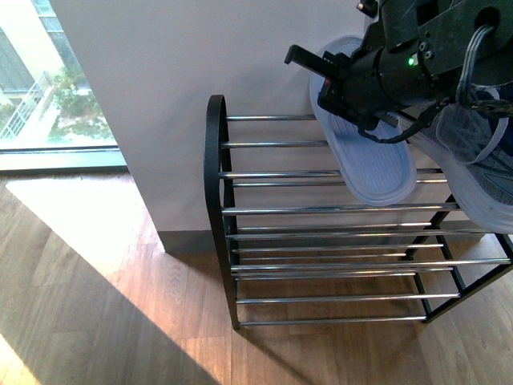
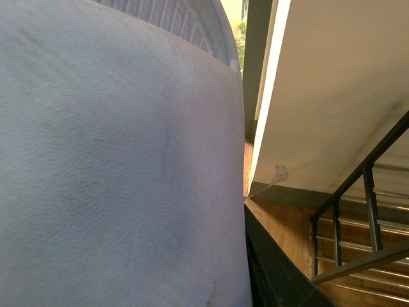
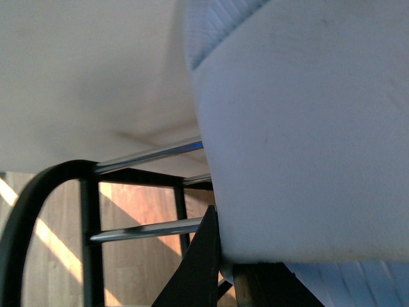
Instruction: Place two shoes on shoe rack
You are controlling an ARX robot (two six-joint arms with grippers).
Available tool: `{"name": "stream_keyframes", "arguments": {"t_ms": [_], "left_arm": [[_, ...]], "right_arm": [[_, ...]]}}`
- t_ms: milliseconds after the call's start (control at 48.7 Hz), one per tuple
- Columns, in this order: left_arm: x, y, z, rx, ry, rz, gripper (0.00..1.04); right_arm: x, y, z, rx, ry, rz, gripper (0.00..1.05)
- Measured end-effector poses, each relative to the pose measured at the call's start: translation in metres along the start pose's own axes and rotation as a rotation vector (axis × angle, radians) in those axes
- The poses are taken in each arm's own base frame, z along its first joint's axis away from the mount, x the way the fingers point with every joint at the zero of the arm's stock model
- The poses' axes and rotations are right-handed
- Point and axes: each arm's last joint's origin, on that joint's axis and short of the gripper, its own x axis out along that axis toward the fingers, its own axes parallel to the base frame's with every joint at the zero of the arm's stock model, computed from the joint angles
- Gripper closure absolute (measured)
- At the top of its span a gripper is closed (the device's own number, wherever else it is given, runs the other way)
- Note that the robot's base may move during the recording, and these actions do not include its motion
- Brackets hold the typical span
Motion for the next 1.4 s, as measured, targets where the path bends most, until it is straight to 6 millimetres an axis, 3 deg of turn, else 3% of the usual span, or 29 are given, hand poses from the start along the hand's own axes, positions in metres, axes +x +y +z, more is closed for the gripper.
{"name": "stream_keyframes", "arguments": {"t_ms": [164, 473, 699, 822, 945, 1151, 1398], "left_arm": [[0.0, 0.0, 0.0, 0.0, 0.0, 0.0, 1.03], [0.0, 0.0, 0.0, 0.0, 0.0, 0.0, 1.03], [0.0, 0.0, 0.0, 0.0, 0.0, 0.0, 1.03], [0.0, 0.0, 0.0, 0.0, 0.0, 0.0, 1.03], [0.0, 0.0, 0.0, 0.0, 0.0, 0.0, 1.03], [0.0, 0.0, 0.0, 0.0, 0.0, 0.0, 1.03], [0.0, 0.0, 0.0, 0.0, 0.0, 0.0, 1.03]], "right_arm": [[0.02, -0.015, -0.001, -0.023, -0.024, -0.082, 1.03], [0.022, -0.03, 0.008, 0.004, 0.022, -0.094, 1.03], [-0.007, -0.038, 0.014, 0.105, 0.077, -0.004, 1.03], [-0.028, -0.033, 0.016, 0.166, 0.067, 0.032, 1.03], [-0.037, -0.022, 0.008, 0.211, 0.1, 0.071, 1.03], [-0.026, -0.013, -0.008, 0.22, 0.13, 0.051, 1.03], [-0.01, -0.035, -0.007, 0.246, 0.124, -0.028, 1.03]]}}
